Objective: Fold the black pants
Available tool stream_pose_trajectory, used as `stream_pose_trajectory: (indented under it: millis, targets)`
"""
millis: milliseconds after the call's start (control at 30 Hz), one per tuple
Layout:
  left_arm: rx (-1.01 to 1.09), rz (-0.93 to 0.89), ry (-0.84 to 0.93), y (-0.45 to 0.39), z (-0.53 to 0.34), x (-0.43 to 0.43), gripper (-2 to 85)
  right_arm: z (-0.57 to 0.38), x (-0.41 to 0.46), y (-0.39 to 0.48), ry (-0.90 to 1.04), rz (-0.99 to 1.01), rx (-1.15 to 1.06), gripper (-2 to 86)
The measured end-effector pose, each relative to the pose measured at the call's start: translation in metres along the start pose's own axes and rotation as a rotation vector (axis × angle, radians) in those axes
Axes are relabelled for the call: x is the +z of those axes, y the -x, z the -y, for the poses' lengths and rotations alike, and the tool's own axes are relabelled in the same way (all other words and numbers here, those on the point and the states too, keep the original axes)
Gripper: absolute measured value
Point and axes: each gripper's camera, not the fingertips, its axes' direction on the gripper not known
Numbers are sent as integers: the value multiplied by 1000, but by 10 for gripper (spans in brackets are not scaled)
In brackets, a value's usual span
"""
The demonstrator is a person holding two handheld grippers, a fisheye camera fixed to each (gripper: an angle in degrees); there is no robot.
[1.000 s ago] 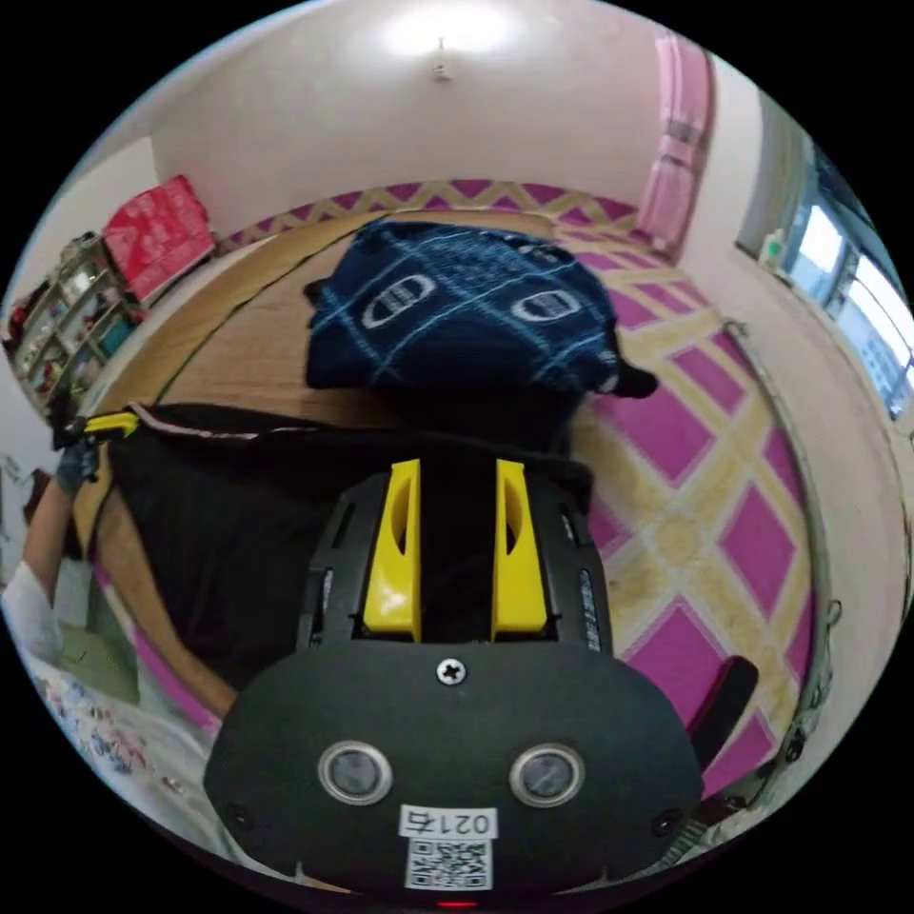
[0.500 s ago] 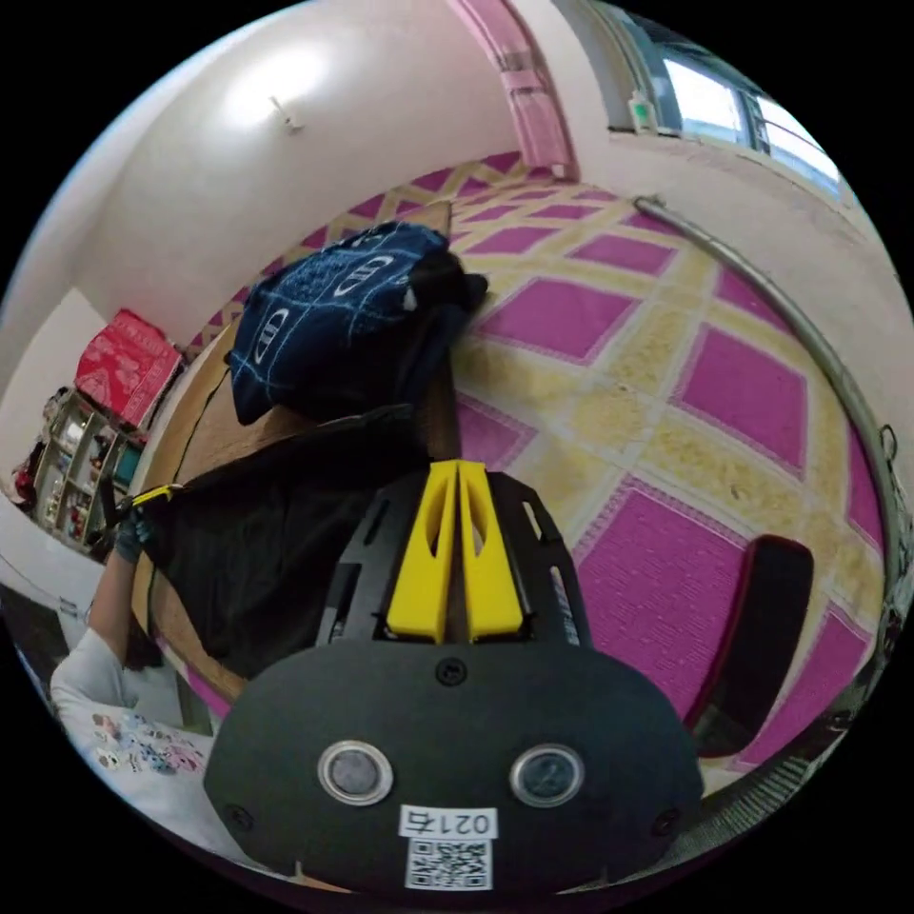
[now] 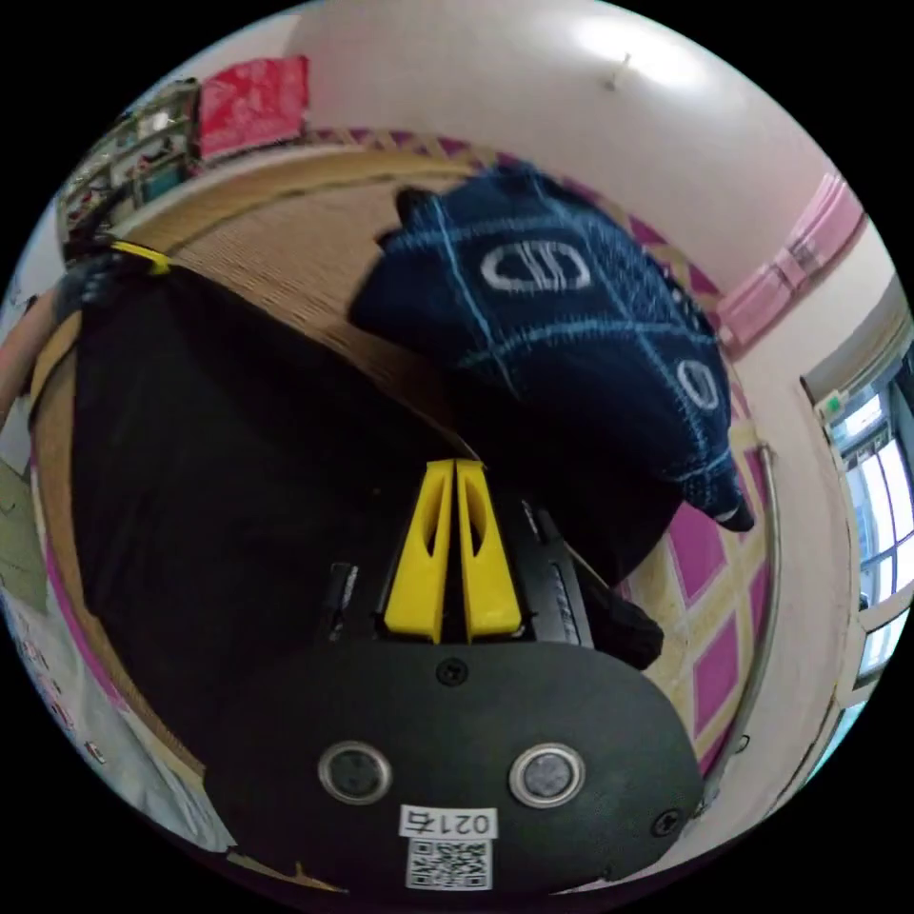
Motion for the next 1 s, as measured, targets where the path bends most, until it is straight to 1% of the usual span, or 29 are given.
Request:
stream_pose_trajectory:
  millis: [67,133,167,200,233,300,333,400,433,500,533,567,633,733,800,867,900,933,967,1000]
  targets:
    - [-7,24,-68,5,-26,-25,11,0,15,-4,37,36,30,-5]
    - [16,9,-130,1,-52,-45,5,-6,0,-5,-17,69,92,-2]
    - [60,-30,-143,-6,-69,-53,9,-14,-20,2,-105,97,90,1]
    - [81,-47,-139,-10,-76,-56,13,-23,-40,17,-192,151,55,6]
    - [115,-72,-130,-20,-91,-58,23,-28,-49,26,-225,193,22,10]
    - [183,-121,-112,-37,-110,-55,37,-45,-78,75,-282,425,-174,31]
    - [217,-139,-90,-46,-120,-49,42,-49,-82,89,-275,475,-226,38]
    - [234,-132,-52,-52,-131,-36,37,-67,-80,145,-172,547,-372,54]
    - [215,-125,-1,-50,-136,-24,27,-73,-77,157,-141,553,-403,55]
    - [155,-142,-41,-37,-149,-21,7,-99,-54,200,38,529,-503,44]
    - [114,-172,-34,-26,-155,-22,-2,-108,-58,201,-30,504,-470,37]
    - [68,-204,-30,-15,-160,-25,-6,-119,-61,203,-43,464,-433,24]
    - [21,-224,-20,-3,-168,-30,-8,-129,-62,208,27,490,-455,10]
    - [9,-186,-16,5,-178,-41,-9,-142,-74,212,19,458,-459,10]
    - [6,-170,-83,6,-184,-53,-9,-146,-89,205,-129,478,-372,32]
    - [21,-192,-175,9,-192,-64,-9,-145,-88,205,-185,517,-330,46]
    - [17,-191,-175,11,-194,-63,-9,-141,-77,210,-126,535,-333,45]
    - [-25,-178,-117,17,-196,-55,-9,-140,-70,214,-76,554,-345,39]
    - [-79,-212,-91,27,-198,-53,-9,-142,-56,223,7,580,-359,27]
    - [-94,-231,-100,31,-201,-57,-9,-149,-60,224,-36,562,-338,24]
